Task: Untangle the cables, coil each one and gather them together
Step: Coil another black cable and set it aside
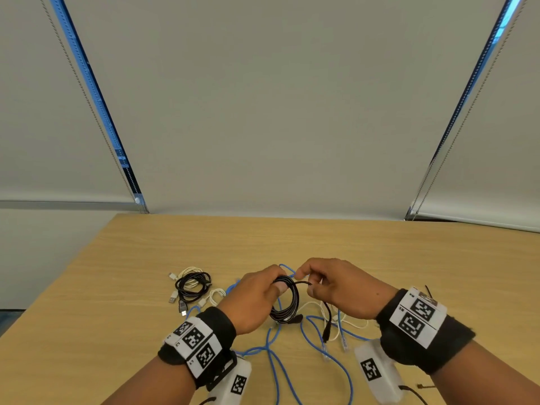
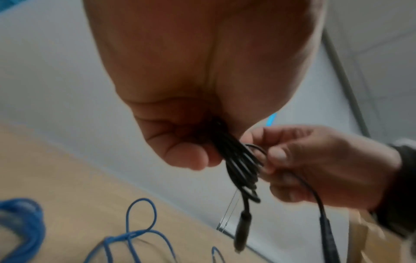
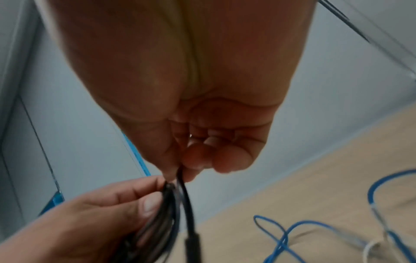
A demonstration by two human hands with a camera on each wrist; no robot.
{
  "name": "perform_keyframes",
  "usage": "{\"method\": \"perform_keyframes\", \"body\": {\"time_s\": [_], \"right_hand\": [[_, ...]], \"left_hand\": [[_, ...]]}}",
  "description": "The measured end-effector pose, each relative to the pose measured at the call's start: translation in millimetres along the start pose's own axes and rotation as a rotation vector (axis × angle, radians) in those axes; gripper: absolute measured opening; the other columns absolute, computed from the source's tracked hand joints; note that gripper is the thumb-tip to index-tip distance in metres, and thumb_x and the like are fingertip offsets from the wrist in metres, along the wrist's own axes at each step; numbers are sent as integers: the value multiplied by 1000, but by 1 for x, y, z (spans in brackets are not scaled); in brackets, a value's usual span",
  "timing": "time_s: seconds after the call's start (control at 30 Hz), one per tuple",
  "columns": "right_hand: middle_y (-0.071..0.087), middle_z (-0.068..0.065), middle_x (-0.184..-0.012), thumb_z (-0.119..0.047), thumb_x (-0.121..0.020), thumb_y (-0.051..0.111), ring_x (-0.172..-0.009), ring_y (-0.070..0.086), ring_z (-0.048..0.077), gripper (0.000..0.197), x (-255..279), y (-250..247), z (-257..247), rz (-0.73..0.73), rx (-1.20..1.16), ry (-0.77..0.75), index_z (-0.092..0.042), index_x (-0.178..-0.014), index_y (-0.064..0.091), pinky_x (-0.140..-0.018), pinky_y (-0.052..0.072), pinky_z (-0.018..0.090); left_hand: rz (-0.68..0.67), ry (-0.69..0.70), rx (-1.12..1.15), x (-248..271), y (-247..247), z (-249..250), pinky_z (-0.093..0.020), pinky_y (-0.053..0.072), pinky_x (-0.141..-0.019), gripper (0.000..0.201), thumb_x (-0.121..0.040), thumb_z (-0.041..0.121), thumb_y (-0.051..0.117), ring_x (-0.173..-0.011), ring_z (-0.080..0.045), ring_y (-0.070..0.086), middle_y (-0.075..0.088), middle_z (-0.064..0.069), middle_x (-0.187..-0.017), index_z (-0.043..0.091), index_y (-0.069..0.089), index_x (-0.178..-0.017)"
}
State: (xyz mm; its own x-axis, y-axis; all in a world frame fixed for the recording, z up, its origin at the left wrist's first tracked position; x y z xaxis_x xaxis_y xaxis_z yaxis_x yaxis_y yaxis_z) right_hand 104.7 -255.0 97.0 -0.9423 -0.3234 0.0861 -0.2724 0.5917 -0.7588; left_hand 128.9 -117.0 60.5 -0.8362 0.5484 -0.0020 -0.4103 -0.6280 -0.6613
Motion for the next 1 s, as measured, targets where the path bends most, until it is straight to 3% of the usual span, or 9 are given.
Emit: {"method": "perform_keyframes", "body": {"time_s": [0.1,0.2,0.3,0.43,0.53,0.67,0.77,0.87,1.0], "right_hand": [[71,-7,-92,-19,-94,64,-80,61,7,7,3,-9,5,33,90,0,-26,-93,66,-78,52,32],[67,-11,-85,-22,-95,63,-82,65,12,3,5,-12,8,71,100,3,-23,-94,65,-78,55,35],[71,-2,-83,-12,-98,58,-76,71,13,11,5,-16,15,158,-233,61,-20,-95,65,-67,59,32],[69,7,-79,0,-99,55,-70,67,20,17,4,-17,17,226,-770,79,-8,-101,70,-63,59,32],[67,11,-78,2,-98,56,-66,64,20,13,2,-7,15,218,-966,103,-5,-101,67,-60,58,31],[68,12,-72,0,-95,62,-57,66,20,5,3,6,12,230,-1087,126,-5,-92,61,-54,56,30],[71,17,-79,-8,-97,62,-67,68,22,10,5,13,15,172,-984,160,-6,-88,67,-68,57,38],[76,8,-95,-24,-102,55,-84,70,16,23,6,13,15,151,-748,185,-12,-95,74,-79,53,36],[43,4,-65,-54,-96,54,-60,40,14,51,5,0,-6,275,-350,55,-21,-58,51,-66,36,29]], "left_hand": [[3,-73,273,2,1,-10,-24,48,-53,15,-105,23,49,-60,-7,54,54,5,-73,23,64,-104],[31,-109,500,2,4,-10,-27,51,-52,20,-104,19,50,-62,-16,56,56,4,-71,25,69,-99],[48,-89,630,2,5,-5,-28,51,-52,21,-103,19,52,-68,-22,55,57,-1,-78,27,71,-100],[47,-56,775,2,5,1,-27,52,-51,20,-104,18,54,-68,-16,57,64,-2,-87,26,72,-105],[22,-44,936,2,9,7,-27,51,-50,16,-98,22,58,-72,-17,59,61,-11,-88,19,72,-106],[133,-6,873,3,3,10,-26,51,-49,14,-96,25,58,-69,-17,64,65,-2,-79,20,71,-100],[254,5,699,4,-7,5,-27,51,-50,23,-103,15,53,-65,-12,62,60,6,-69,28,70,-95],[385,-7,568,7,-17,1,-28,53,-51,26,-103,16,53,-61,-6,60,62,11,-65,34,67,-91],[478,-4,491,9,-21,1,-26,55,-52,13,-101,19,57,-64,-5,66,67,10,-73,26,64,-93]]}}
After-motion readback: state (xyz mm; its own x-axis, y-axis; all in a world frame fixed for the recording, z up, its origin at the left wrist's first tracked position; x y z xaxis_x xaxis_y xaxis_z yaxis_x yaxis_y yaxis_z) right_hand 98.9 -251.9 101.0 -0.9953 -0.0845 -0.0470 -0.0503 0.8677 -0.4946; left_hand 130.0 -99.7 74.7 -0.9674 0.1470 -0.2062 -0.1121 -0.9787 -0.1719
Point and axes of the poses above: each hand's wrist, its own x-axis away from the middle knuckle, its own y-axis out of the palm, z = x × y, the point moved 9 cm from there along -x, towards the middle knuckle
